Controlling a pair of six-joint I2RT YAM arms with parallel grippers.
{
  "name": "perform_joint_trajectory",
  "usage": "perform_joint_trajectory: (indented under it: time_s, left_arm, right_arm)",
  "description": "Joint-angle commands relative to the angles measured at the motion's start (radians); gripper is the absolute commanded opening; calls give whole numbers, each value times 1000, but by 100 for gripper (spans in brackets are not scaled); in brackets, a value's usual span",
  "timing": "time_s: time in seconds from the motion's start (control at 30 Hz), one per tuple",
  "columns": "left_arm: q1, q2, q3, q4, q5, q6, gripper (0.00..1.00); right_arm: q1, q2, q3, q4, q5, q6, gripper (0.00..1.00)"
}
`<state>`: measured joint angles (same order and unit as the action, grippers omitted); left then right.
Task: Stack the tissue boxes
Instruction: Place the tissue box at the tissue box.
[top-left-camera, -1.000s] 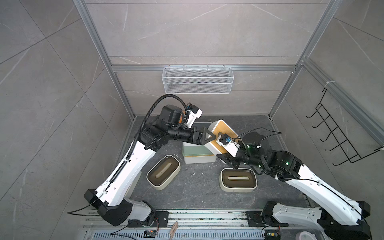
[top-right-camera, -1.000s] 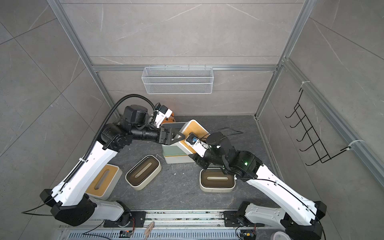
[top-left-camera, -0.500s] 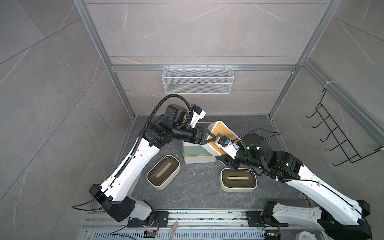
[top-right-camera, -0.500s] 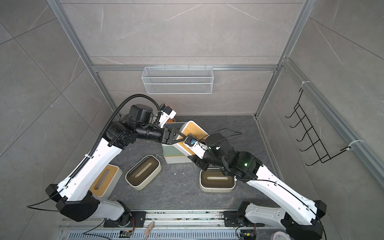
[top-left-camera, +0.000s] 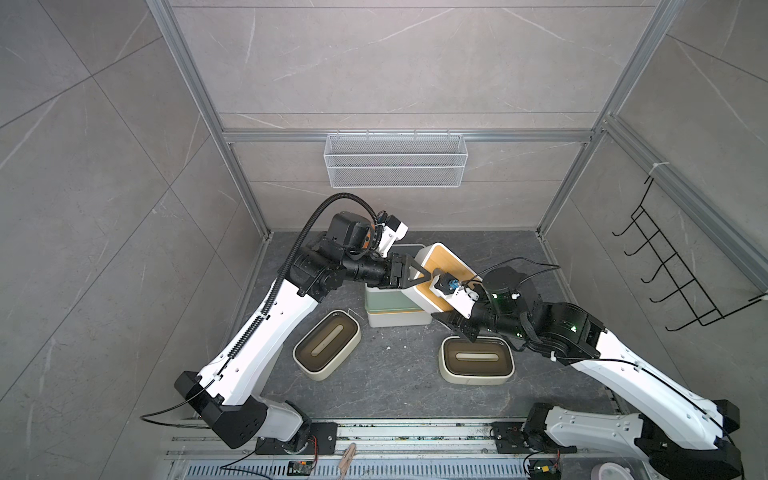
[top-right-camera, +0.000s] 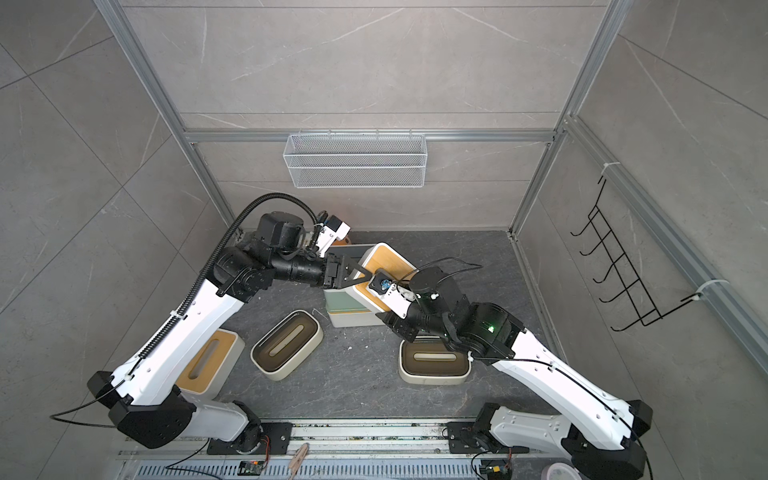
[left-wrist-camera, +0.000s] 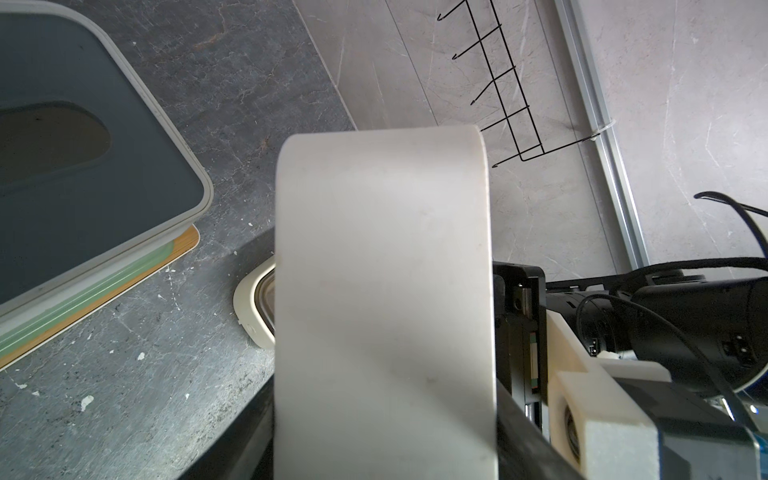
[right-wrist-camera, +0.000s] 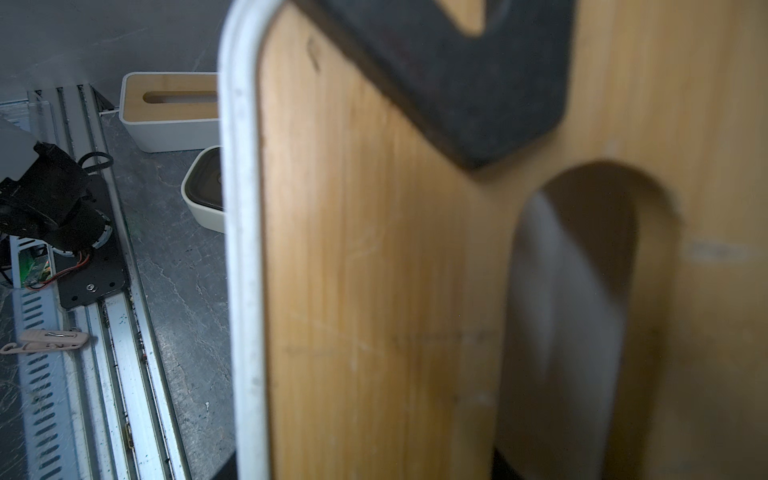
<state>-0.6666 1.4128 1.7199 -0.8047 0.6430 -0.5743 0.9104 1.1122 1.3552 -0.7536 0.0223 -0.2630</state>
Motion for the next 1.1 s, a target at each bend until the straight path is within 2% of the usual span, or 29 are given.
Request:
perform_joint_trajectory:
  time_s: [0.0, 0.37, 0.43, 0.57, 0.7, 0.8, 0.9, 1.0, 1.07]
  left_arm:
    - [-5, -66, 6, 95, 42, -63, 29]
    - [-4, -118, 45, 136, -144, -154, 21]
    - [-3, -117, 67, 136, -190, -162, 20]
    - [9, -121, 93, 150, -274, -181, 20]
    - [80, -142, 108, 167, -289, -214, 20]
    - [170, -166, 89, 186, -231, -249, 20]
    - [272, -184, 58, 208, -151, -295, 20]
    - [360, -207, -22, 309, -43, -386, 20]
    - [379, -207, -49, 334, -10, -411, 20]
  right_arm:
    - [7, 14, 71, 64, 0, -9, 54]
    - [6, 76, 253, -22, 32, 37, 84]
    - [6, 66, 286, -17, 53, 60, 99]
    - [5, 3, 270, 65, 109, 142, 100]
    - [5, -49, 191, 160, 203, 182, 100]
    - [5, -99, 98, 257, 246, 206, 100]
    - [1, -188, -69, 453, 245, 213, 100]
    - [-14, -253, -228, 640, 185, 204, 100]
    - [-23, -261, -278, 693, 137, 212, 100]
